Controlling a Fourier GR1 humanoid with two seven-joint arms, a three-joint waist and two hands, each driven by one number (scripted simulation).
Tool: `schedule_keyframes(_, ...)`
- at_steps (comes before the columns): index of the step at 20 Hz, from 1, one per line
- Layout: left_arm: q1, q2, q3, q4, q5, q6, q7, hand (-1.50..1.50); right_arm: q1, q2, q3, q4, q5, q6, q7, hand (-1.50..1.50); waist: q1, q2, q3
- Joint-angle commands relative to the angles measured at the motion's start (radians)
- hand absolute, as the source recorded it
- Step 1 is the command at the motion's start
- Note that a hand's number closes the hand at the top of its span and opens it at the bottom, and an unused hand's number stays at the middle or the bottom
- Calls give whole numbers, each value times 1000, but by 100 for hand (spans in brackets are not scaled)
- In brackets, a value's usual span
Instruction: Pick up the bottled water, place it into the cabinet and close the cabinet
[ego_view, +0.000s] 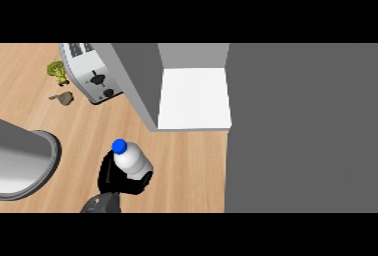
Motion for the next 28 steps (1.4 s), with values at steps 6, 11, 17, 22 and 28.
schedule_keyframes(6, -12, -13, -281, -330, 191, 270, 249, 150, -6, 6, -23, -51, -65, -11, 31, -150, 10, -2, -1)
schedule_keyframes(11, -168, -13, -415, -343, 173, 526, 274, 150, 7, -7, -29, -34, -67, 16, -1, -150, -13, 1, -2)
schedule_keyframes(17, -294, -13, -511, -362, 215, 706, 364, 150, -21, 14, -62, -42, -91, 0, 13, -150, -15, 5, -2)
schedule_keyframes(22, -417, -13, -544, -257, 220, 785, 404, 150, 0, -20, -107, -59, -125, 38, 9, -150, -21, 7, -2)
schedule_keyframes(28, -612, -13, -442, -27, 290, 788, 404, 150, -60, 7, -92, -53, -117, 18, 58, -150, -31, 16, -3)
